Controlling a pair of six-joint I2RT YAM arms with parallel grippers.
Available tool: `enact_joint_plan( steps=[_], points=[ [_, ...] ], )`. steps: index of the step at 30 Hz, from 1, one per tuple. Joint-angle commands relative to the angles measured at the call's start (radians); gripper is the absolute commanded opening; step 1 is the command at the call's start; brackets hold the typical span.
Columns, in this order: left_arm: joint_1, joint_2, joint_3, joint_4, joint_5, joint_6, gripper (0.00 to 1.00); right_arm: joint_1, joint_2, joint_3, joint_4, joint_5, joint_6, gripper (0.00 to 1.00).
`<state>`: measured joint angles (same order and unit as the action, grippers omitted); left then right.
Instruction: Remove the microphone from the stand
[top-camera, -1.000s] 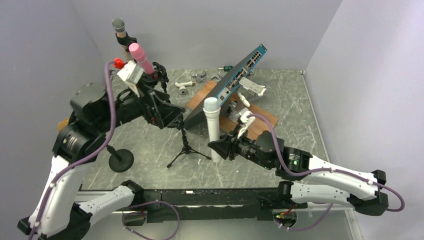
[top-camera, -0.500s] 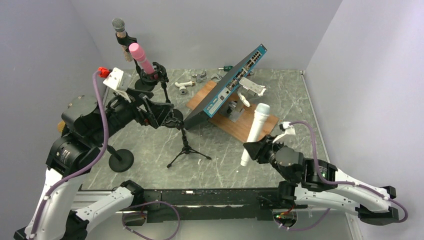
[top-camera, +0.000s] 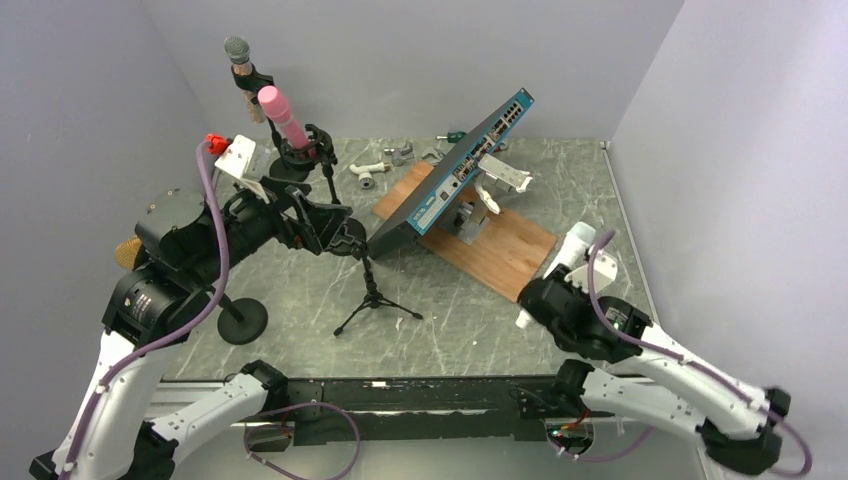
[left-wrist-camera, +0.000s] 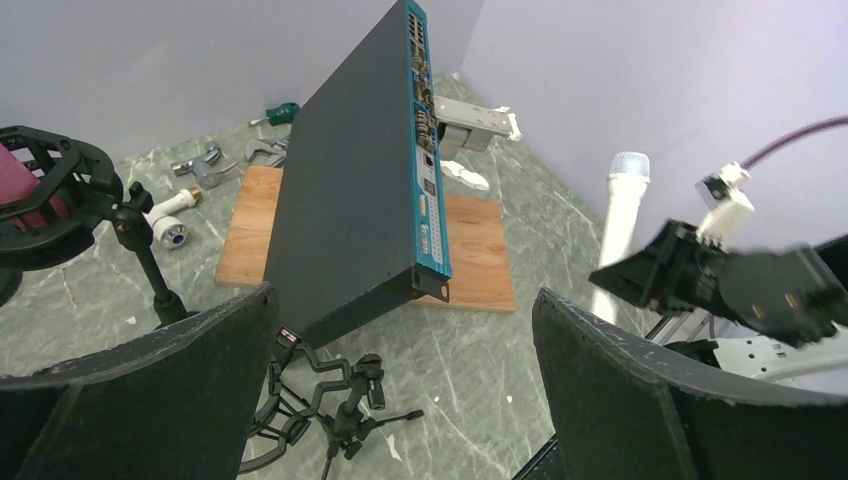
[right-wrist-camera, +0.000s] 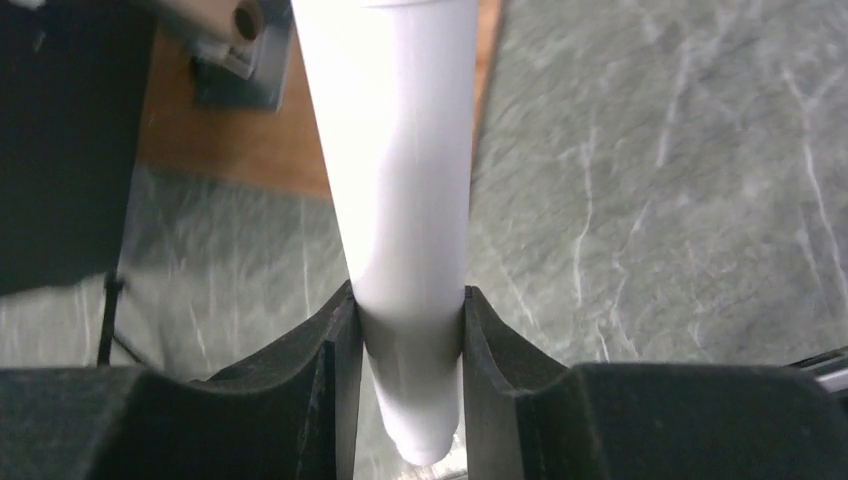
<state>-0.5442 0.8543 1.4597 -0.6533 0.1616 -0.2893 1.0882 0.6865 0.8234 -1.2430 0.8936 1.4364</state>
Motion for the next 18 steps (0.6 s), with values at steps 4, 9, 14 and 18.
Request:
enact_joint_plan(
  steps=[4,9,14,18],
  points=[
    [-0.002,-0.025,-0.009,0.03,0.022,0.013,0.99,-0.731,0.097,-0.046,0.472,-0.568,-0.645,0.0],
    [-0.002,-0.056,-0.032,0.049,0.042,0.001,0.99,-0.906,0.262,-0.083,0.57,-0.674,-0.73,0.0],
    [-0.001,-0.046,-0.026,0.053,0.067,0.0,0.99,-1.0,0.39,-0.136,0.705,-0.761,-0.764,0.0],
    [-0.001,-0.045,-0.03,0.044,0.064,0.009,0.99,-1.067,0.466,-0.168,0.768,-0.846,-0.808,0.04]
  ],
)
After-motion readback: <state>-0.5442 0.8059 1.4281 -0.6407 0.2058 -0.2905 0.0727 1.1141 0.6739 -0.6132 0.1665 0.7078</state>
